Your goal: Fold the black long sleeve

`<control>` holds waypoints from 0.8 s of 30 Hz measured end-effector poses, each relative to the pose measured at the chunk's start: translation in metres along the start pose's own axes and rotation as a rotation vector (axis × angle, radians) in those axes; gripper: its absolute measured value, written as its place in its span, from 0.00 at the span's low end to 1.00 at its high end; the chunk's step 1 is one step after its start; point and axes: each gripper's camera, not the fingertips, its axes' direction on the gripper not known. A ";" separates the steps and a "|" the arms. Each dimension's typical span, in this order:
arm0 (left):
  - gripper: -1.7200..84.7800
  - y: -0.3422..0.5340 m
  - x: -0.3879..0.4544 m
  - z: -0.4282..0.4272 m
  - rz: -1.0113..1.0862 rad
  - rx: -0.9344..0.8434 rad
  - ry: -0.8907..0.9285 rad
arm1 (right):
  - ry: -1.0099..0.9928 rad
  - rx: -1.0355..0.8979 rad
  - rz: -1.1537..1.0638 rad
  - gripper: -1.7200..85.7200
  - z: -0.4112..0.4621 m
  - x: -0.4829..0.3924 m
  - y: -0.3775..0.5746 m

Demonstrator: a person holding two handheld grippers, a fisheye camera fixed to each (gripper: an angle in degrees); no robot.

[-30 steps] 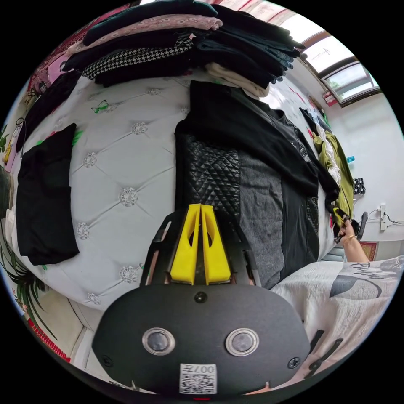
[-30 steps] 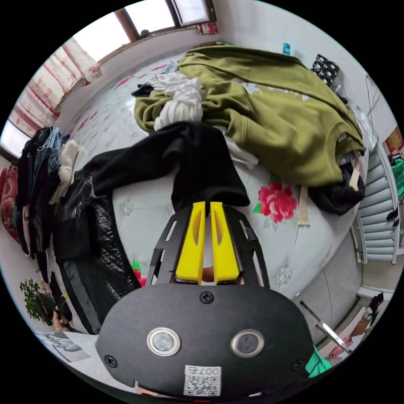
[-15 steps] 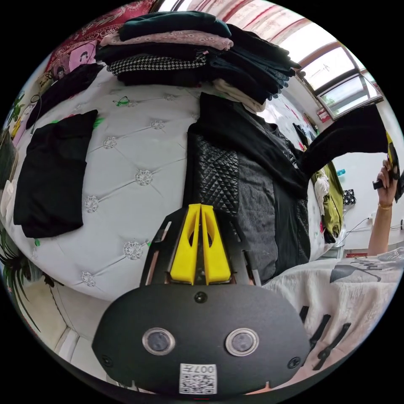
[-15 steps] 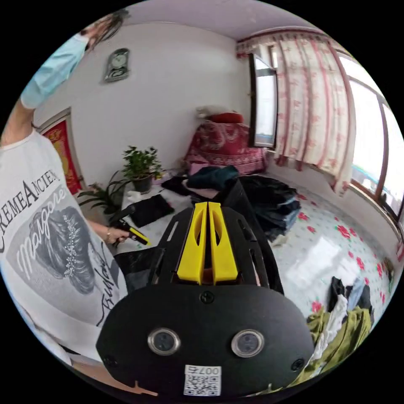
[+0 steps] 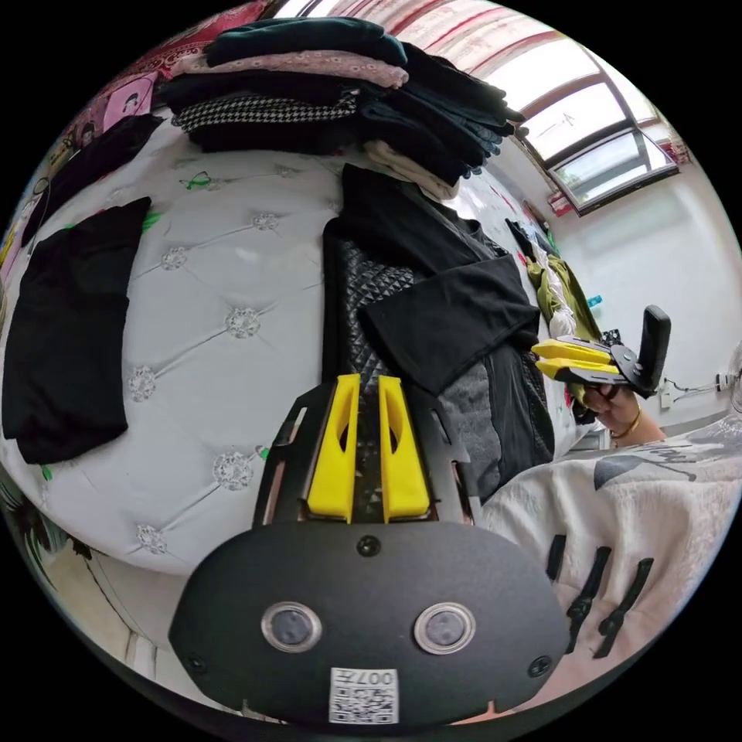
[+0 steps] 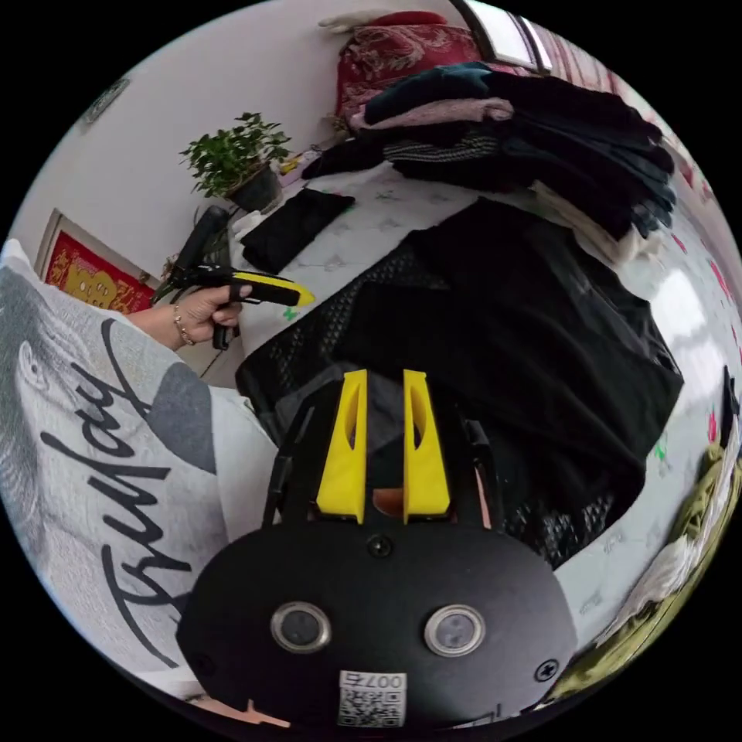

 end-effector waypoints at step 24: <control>0.02 0.099 0.075 0.027 0.362 -0.473 -0.394 | 0.209 -0.207 0.558 0.03 0.019 0.060 0.265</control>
